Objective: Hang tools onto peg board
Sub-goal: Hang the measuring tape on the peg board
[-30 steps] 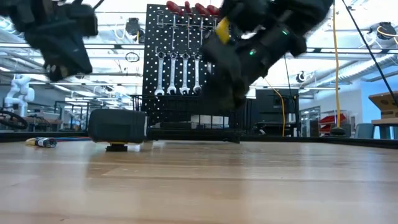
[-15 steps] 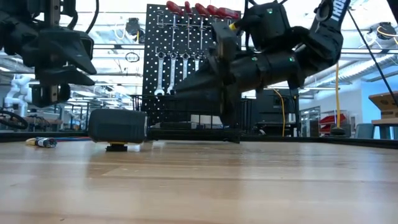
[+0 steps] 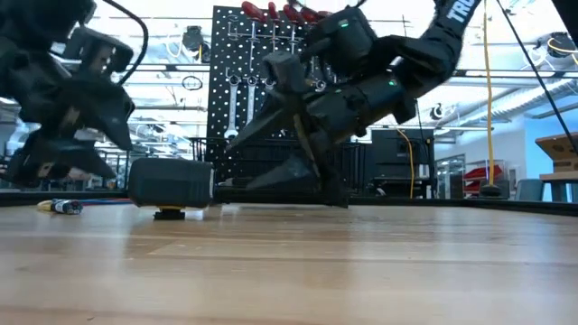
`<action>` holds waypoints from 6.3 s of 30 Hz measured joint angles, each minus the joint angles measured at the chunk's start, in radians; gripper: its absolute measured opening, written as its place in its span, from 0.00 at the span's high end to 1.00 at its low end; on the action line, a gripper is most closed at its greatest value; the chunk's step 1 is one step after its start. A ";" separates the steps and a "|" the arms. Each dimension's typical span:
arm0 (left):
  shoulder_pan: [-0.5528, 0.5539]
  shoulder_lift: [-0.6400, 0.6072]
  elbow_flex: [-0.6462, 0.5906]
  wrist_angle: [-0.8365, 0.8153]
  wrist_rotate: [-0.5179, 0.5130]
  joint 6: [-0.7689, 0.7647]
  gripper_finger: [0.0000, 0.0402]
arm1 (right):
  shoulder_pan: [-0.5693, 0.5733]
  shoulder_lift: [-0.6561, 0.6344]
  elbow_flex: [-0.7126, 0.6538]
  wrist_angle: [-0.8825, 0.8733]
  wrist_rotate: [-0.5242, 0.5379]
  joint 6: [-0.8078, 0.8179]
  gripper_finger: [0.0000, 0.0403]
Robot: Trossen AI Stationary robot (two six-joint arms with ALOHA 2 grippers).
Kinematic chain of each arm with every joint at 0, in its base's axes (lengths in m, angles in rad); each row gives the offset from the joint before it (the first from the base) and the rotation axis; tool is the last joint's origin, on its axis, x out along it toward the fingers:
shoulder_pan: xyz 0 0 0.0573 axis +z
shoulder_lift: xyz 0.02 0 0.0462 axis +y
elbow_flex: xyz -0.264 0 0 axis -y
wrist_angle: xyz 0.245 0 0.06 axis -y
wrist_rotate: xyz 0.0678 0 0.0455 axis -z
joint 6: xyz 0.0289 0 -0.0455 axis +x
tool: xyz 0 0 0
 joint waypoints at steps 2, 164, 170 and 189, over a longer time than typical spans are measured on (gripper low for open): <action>0.000 0.036 0.000 0.005 0.002 -0.002 0.57 | 0.000 0.019 0.042 -0.064 -0.042 0.016 0.37; 0.391 0.318 0.059 0.302 0.441 0.318 0.41 | 0.077 0.163 0.205 -0.030 0.174 0.330 0.38; 0.368 0.301 0.071 0.250 0.471 0.311 0.41 | 0.077 0.169 0.205 0.025 0.155 0.296 0.38; 0.351 0.195 0.134 0.315 0.436 0.321 0.68 | 0.027 0.165 0.225 0.090 0.304 0.213 0.38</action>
